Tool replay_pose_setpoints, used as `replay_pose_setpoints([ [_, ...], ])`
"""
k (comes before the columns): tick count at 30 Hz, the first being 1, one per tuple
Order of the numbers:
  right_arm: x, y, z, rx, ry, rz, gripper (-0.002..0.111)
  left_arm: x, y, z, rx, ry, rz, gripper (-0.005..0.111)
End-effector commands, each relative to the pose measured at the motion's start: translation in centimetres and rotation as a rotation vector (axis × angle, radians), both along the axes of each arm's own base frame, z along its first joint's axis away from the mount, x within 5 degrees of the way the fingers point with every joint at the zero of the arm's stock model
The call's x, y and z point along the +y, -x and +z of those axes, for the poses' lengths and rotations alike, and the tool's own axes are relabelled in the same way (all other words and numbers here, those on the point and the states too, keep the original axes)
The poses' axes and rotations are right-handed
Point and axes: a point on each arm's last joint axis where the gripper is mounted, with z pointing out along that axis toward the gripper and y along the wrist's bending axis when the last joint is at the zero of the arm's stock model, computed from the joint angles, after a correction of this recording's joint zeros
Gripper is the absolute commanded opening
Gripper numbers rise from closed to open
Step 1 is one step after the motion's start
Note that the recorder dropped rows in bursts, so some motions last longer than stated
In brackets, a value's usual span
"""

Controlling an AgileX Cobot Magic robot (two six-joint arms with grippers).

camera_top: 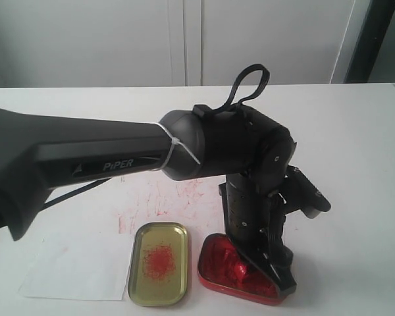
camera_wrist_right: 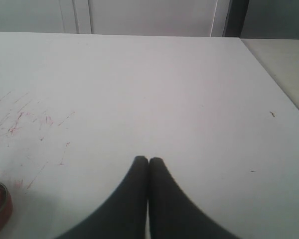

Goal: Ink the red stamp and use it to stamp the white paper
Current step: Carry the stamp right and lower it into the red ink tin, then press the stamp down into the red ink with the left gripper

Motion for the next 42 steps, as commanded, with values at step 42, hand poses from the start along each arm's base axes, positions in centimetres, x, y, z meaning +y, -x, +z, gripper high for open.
replay_pose_setpoints([
  [42,0.0,0.0,0.0,-0.014,0.004,0.002,0.000,-0.6,0.5,2.1,0.074,-0.017,-0.065,0.000],
])
